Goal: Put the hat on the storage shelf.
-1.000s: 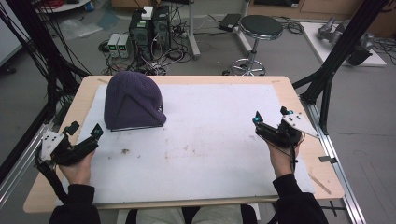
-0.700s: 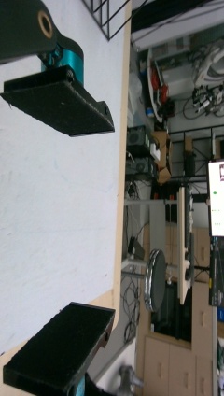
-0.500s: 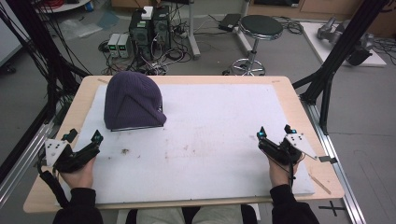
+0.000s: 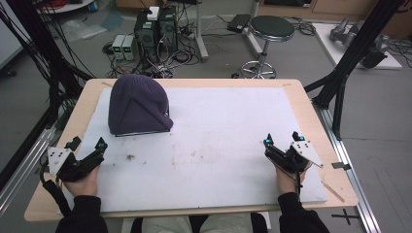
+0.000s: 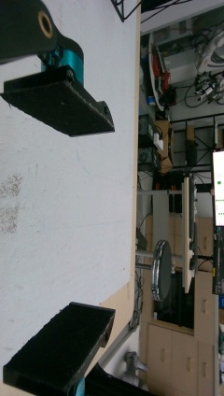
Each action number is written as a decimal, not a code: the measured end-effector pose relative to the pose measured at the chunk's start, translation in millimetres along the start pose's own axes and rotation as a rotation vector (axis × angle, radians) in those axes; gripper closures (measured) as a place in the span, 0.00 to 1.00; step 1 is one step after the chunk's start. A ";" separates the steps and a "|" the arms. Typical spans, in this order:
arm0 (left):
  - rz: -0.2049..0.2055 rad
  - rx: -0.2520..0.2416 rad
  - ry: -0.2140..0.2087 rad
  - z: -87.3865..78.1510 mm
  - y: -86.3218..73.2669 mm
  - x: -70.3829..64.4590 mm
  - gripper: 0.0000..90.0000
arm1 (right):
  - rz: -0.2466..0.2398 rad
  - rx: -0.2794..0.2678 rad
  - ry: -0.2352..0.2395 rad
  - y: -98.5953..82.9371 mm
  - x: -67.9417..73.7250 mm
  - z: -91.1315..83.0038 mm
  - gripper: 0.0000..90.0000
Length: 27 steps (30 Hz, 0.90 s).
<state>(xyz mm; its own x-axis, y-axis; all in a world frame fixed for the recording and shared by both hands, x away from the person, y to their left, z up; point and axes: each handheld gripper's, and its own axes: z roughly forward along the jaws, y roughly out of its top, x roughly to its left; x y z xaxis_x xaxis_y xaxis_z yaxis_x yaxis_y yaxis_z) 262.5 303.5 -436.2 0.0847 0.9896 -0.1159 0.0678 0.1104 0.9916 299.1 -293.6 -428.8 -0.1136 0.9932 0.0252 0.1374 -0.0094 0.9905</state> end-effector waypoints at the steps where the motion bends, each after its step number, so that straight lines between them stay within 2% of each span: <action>1: -0.003 0.001 -0.002 0.6 -0.4 0.0 0.19 | 0.004 0.002 -0.001 -0.5 -1.9 0.3 0.10; 10: -0.020 0.009 -0.026 2.0 -2.8 0.9 0.20 | 0.023 0.024 -0.001 -2.2 -4.7 0.6 0.10; 16: -0.021 0.017 -0.042 3.0 -3.4 0.3 0.20 | 0.007 0.027 0.005 -2.6 -5.8 1.5 0.10; 20: -0.058 0.022 -0.072 4.4 -4.8 1.0 0.20 | -0.010 0.055 0.014 -3.8 -4.6 2.7 0.10; 23: -0.048 0.022 -0.070 4.9 -4.9 0.7 0.20 | -0.027 0.084 0.016 -5.3 -3.6 5.1 0.10; 27: -0.064 0.027 -0.066 5.3 -5.2 1.5 0.20 | -0.035 0.090 0.021 -5.7 -4.0 6.2 0.10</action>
<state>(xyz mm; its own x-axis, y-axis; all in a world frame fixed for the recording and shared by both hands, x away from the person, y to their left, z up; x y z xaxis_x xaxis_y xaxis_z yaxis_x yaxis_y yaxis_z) 267.6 303.9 -441.9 0.1449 0.9723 -0.1834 0.1016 0.1698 0.9802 304.9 -296.9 -435.3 -0.1405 0.9901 -0.0054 0.2207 0.0366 0.9747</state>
